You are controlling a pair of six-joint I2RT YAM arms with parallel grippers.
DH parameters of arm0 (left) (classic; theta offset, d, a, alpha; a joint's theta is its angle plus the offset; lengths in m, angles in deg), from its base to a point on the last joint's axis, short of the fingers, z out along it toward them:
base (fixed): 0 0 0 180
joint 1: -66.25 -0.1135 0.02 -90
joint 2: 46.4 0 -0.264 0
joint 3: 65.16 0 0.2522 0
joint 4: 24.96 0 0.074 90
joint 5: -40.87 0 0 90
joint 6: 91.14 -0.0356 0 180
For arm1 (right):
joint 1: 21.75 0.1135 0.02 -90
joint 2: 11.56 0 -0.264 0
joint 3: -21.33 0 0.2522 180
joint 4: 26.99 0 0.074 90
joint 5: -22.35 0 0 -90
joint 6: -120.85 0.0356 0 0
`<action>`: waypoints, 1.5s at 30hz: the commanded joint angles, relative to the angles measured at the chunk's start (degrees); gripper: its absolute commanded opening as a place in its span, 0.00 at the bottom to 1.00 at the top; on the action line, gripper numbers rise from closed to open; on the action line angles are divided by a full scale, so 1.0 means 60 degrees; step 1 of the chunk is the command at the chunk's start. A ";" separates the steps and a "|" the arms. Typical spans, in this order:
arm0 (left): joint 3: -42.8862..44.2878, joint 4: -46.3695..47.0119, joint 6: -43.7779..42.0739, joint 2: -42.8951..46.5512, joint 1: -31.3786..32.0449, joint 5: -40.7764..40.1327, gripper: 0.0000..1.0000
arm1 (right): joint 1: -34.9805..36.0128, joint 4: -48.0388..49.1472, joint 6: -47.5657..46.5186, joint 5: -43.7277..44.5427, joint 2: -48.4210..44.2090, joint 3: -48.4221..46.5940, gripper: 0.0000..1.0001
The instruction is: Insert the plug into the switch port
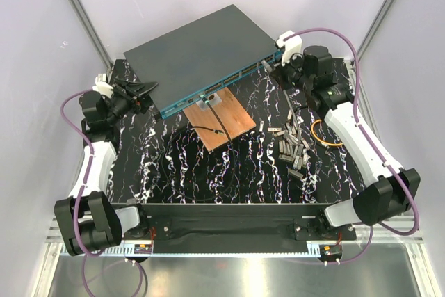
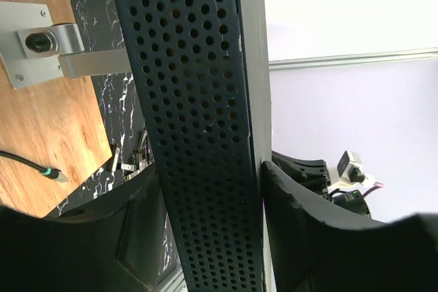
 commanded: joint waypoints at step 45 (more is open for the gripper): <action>0.0196 0.1244 -0.0216 -0.0017 0.0507 -0.0234 0.00 | 0.0253 -0.1095 0.0253 0.0611 0.0922 -0.1839 0.00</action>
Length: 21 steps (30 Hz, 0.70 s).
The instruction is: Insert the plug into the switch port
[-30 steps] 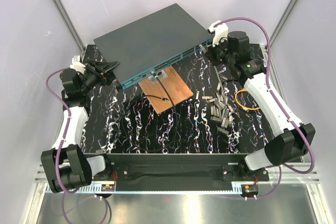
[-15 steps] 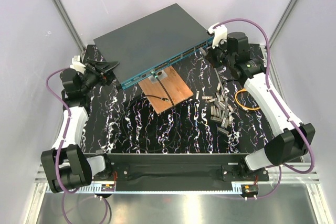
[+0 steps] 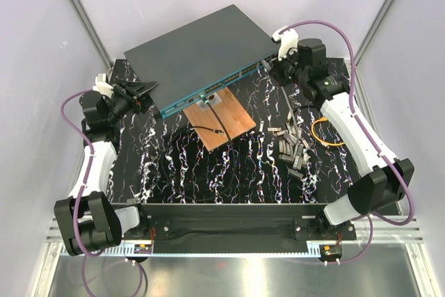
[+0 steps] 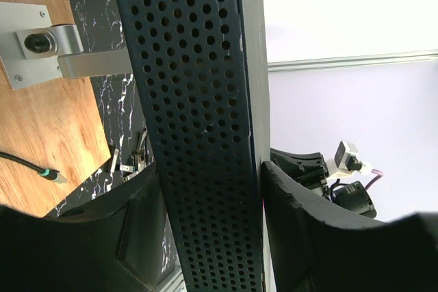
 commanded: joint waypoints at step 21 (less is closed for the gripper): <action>0.0269 0.1181 -0.0296 -0.0076 0.0481 -0.0091 0.00 | 0.0254 0.0406 0.0299 0.0324 -0.0035 0.0164 0.00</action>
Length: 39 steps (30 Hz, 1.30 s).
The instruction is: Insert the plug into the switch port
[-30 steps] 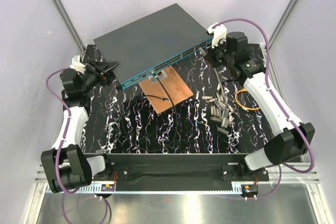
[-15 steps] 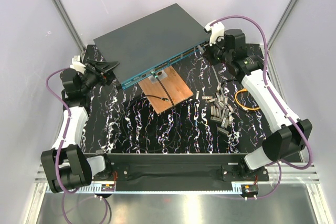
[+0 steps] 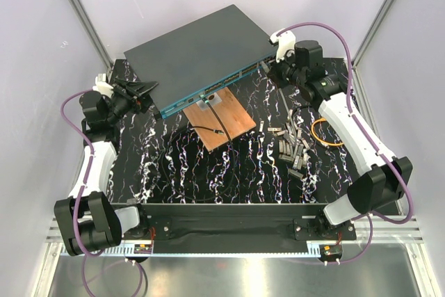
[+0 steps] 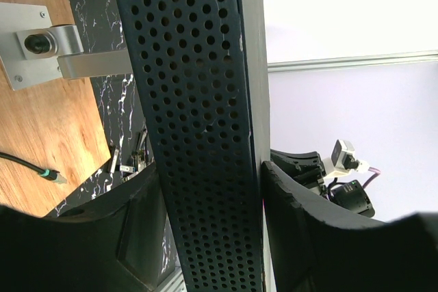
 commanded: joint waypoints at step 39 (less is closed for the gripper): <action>0.0488 0.0654 -0.0764 -0.0193 0.0584 0.0040 0.00 | 0.0152 0.0439 0.0596 0.0343 0.0953 -0.1801 0.00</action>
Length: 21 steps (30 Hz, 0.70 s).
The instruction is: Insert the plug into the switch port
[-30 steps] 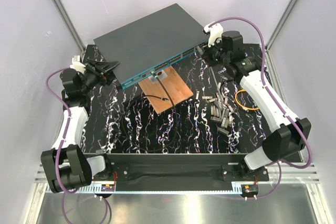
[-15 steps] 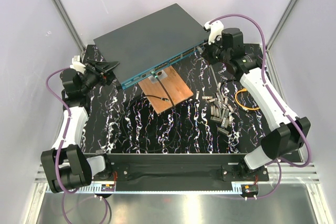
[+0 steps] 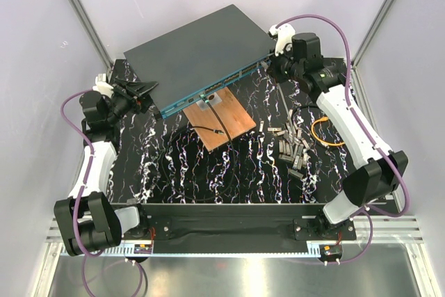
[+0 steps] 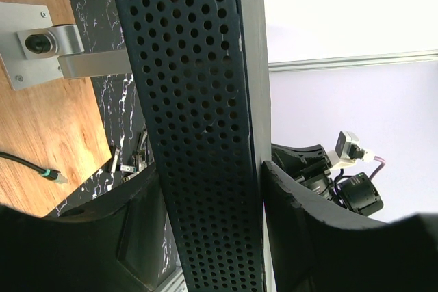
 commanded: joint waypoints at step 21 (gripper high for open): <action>0.0675 0.0335 -0.1040 -0.0456 0.0580 0.0136 0.00 | 0.0346 0.1611 0.0057 0.0161 0.1400 -0.2214 0.00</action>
